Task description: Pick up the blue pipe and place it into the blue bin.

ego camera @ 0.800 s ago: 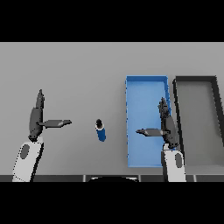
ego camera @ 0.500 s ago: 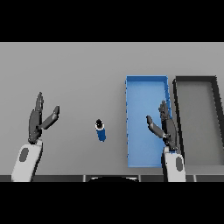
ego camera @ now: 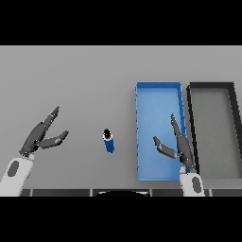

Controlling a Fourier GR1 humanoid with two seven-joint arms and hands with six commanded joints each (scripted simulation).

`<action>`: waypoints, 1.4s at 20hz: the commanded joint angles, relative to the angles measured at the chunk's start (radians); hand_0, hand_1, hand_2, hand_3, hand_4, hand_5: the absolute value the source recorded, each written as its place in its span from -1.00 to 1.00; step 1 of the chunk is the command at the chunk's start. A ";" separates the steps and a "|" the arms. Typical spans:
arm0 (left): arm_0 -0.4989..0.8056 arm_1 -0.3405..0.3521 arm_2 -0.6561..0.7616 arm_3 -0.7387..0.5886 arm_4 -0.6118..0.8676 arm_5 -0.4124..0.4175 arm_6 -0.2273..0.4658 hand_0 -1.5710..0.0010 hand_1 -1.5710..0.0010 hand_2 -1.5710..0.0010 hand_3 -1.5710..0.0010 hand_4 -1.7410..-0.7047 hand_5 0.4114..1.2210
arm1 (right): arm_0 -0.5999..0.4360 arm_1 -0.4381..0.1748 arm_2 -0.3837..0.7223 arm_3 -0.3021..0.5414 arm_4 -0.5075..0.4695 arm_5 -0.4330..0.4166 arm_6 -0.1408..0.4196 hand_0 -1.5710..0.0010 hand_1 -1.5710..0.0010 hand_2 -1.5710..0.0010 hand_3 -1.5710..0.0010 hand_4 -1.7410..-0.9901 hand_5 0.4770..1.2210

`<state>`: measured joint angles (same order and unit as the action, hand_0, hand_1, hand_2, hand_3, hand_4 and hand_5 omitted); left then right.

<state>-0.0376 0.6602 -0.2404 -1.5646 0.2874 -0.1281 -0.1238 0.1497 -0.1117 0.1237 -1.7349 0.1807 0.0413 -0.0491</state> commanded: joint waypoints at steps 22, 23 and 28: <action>-0.074 -0.297 -0.306 0.051 -0.190 -0.073 0.073 1.00 1.00 1.00 1.00 0.07 -0.86 | 0.029 0.006 0.021 -0.044 0.021 -0.001 0.002 1.00 1.00 1.00 1.00 0.41 -0.64; -0.085 -0.311 -0.313 0.065 -0.201 -0.070 0.068 1.00 1.00 1.00 1.00 0.10 -0.87 | 0.039 0.001 0.019 -0.053 0.012 0.006 -0.002 1.00 1.00 1.00 1.00 0.42 -0.65; -0.147 -0.388 -0.330 0.156 -0.218 -0.081 0.040 1.00 1.00 1.00 1.00 0.10 -0.79 | 0.021 0.000 0.009 -0.041 0.001 0.008 0.007 1.00 1.00 1.00 1.00 0.43 -0.65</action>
<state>-0.1847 0.2711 -0.5703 -1.4093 0.0697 -0.2084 -0.0823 0.1706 -0.1119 0.1320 -1.7764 0.1820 0.0486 -0.0405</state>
